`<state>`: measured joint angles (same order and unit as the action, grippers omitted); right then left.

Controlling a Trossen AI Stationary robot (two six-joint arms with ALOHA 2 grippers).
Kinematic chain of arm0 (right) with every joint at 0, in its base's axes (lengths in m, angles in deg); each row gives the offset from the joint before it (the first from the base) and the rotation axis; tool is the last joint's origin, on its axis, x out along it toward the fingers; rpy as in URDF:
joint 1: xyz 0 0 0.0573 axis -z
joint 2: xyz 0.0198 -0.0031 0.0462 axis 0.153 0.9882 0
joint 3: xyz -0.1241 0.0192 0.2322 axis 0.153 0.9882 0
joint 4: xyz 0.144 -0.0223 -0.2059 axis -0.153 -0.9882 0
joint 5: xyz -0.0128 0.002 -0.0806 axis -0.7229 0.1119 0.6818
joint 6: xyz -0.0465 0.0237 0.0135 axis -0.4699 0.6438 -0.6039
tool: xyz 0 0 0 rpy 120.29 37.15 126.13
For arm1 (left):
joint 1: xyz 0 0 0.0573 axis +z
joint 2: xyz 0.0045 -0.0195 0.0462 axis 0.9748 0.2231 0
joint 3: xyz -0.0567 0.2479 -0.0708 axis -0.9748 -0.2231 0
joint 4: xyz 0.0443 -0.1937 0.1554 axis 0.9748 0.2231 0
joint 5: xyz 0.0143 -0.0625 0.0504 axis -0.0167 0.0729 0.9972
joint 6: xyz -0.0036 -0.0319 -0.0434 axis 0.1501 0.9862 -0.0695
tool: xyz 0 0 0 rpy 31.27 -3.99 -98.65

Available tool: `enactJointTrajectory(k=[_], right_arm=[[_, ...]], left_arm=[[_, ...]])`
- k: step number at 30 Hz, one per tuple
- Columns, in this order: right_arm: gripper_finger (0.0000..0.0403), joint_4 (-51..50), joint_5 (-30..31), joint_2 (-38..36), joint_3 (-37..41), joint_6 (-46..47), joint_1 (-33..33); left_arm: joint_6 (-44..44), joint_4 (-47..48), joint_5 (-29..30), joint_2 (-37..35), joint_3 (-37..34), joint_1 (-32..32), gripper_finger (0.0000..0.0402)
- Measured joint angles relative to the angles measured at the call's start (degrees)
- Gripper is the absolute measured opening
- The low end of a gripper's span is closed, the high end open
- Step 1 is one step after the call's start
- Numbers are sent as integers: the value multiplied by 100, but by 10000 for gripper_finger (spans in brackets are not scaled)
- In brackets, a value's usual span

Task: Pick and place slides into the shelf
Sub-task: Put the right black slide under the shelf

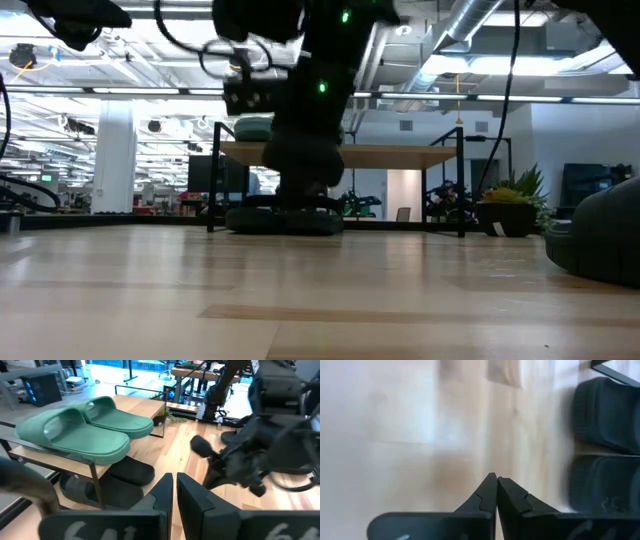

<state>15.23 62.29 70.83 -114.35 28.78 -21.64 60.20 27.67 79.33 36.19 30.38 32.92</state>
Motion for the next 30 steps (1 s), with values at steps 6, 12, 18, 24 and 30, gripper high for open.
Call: enactJointTrajectory(k=[6, 12, 18, 24, 30], right_arm=[[0, -163, 84, 0, -544, 736, -533], [0, -236, 1, -99, -1212, 1048, -779], [0, -171, -89, -794, -1483, 1186, -715], [0, -134, -89, -1662, -1482, 1176, -645], [0, -243, -207, -2335, -1311, 746, -683]], left_arm=[[41, -22, -180, 44, 2, 0, 13], [43, -73, -318, 165, 2, 2, 13], [39, -244, -377, 245, 2, 2, 13], [-61, -793, -381, 301, 2, 1, 13], [-319, -1473, -607, 851, 2, 2, 13]])
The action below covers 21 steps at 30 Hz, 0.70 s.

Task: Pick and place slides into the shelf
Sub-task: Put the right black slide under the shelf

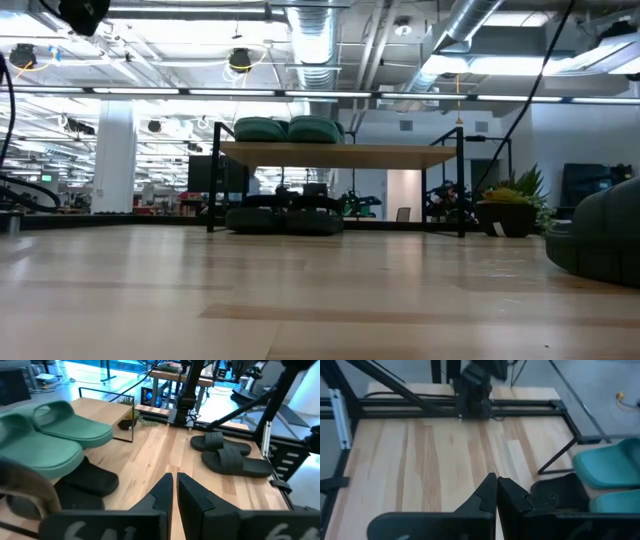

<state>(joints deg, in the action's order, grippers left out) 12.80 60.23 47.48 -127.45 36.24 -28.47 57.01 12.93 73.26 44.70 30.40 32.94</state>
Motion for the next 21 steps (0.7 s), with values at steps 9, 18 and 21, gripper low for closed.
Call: enactJointTrajectory(k=[9, 18, 21], right_arm=[[0, -748, -1403, -678, 9, -1205, -9], [0, -1132, -2516, -1580, 12, -1958, -20], [0, -1137, -2582, -1901, 12, -2024, -19]], left_arm=[[-490, -2487, 801, 1931, 0, 22, 13], [-1367, -6095, 1045, 4105, 2, 379, 13], [-1747, -6829, 1047, 4499, 2, 430, 13]])
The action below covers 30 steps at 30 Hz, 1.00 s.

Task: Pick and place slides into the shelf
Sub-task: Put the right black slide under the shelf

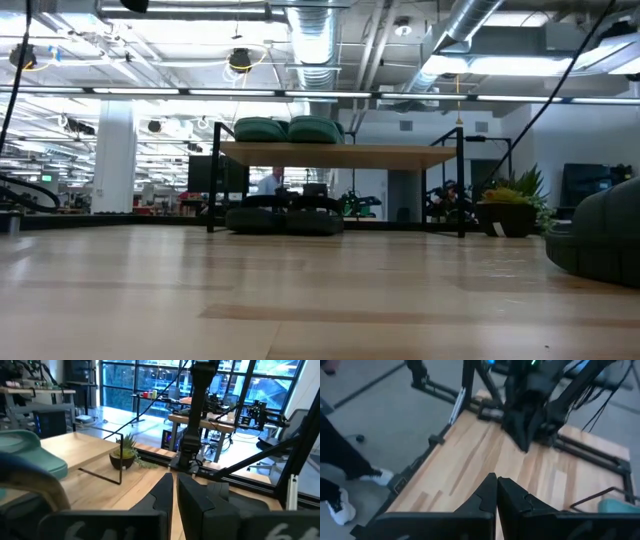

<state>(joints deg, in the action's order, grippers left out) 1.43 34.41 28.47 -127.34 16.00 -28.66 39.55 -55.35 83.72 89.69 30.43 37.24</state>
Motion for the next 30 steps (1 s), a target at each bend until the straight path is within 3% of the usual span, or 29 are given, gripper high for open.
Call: enactJointTrajectory(k=[12, 17, 23, 26, 30], right_arm=[[0, -333, 491, -986, 267, 776, -92], [0, 924, 631, -1737, 1815, 1115, -251], [0, 2532, 1390, -2719, 4145, 2081, -521], [0, 2848, 1680, -2969, 4980, 2779, -886], [0, 2855, 2507, -2996, 5677, 3784, -1632]], left_arm=[[-868, -60, -1, -258, 0, 141, 13], [-1008, 316, -27, -601, 0, 141, 13], [-823, 786, -47, -862, 0, 141, 13], [-655, 976, -195, -895, 0, 141, 13], [-363, 1258, -244, -893, 2, 141, 13]])
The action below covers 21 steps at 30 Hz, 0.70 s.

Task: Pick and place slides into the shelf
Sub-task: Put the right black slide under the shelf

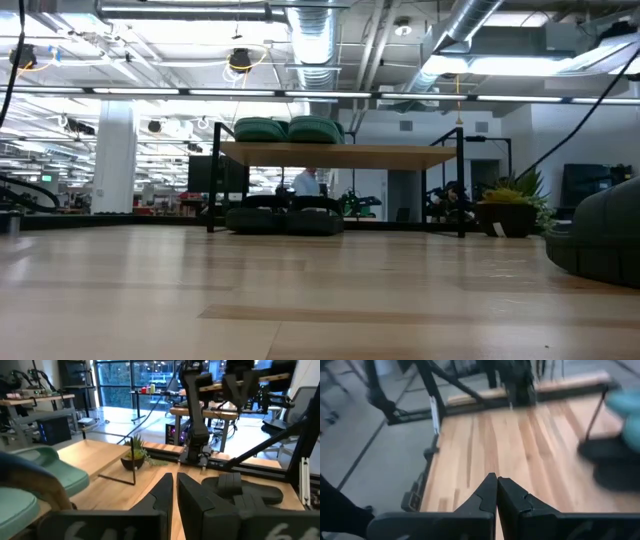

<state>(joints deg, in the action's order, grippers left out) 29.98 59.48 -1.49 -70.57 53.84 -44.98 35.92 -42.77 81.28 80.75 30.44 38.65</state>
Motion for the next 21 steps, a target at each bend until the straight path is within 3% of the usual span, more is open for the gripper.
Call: enactJointTrajectory(k=[7, 14, 21], right_arm=[[0, -197, 1141, 471, 304, 1271, -1079], [0, -1045, 1092, 1425, 304, 2813, -1602], [0, -1188, 1063, 2376, 57, 3516, -1908]], left_arm=[[403, 435, -2, 0, 0, 11, 13], [457, 544, -19, 0, 0, 156, 13], [501, 684, -423, 0, 0, 348, 13]])
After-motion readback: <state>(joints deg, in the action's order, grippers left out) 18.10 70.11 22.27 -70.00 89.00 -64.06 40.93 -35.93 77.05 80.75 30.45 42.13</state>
